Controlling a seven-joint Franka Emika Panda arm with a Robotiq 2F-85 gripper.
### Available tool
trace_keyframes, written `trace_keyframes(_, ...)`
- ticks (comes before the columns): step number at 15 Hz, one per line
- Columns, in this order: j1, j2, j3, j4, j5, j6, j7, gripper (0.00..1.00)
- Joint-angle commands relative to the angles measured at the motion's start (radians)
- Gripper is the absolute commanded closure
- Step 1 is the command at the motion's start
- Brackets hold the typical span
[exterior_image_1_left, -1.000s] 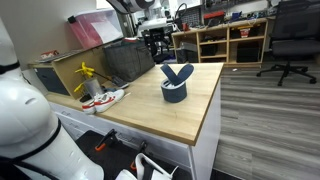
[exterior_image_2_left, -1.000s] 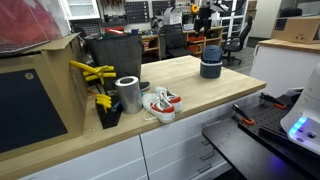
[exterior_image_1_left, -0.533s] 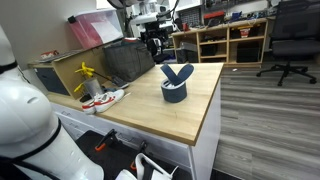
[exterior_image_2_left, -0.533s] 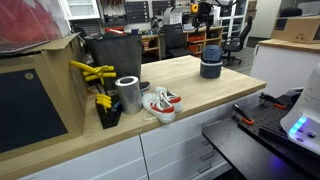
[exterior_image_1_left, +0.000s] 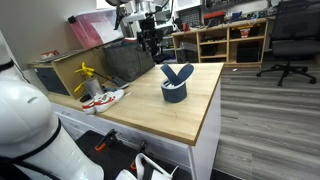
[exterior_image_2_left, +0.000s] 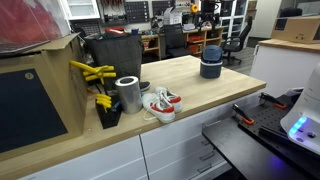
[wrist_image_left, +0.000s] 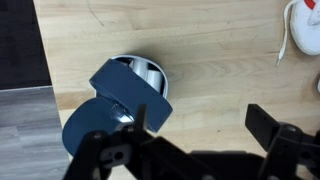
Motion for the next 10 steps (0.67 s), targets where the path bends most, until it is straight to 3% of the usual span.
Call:
trace_keyframes(1, 0.007, -0.048, -0.004, -0.062, 0.007, -0.007, 0.135, 0.0)
trace_keyframes(10, -0.003, -0.058, -0.022, -0.125, -0.008, 0.102, 0.5, 0.0)
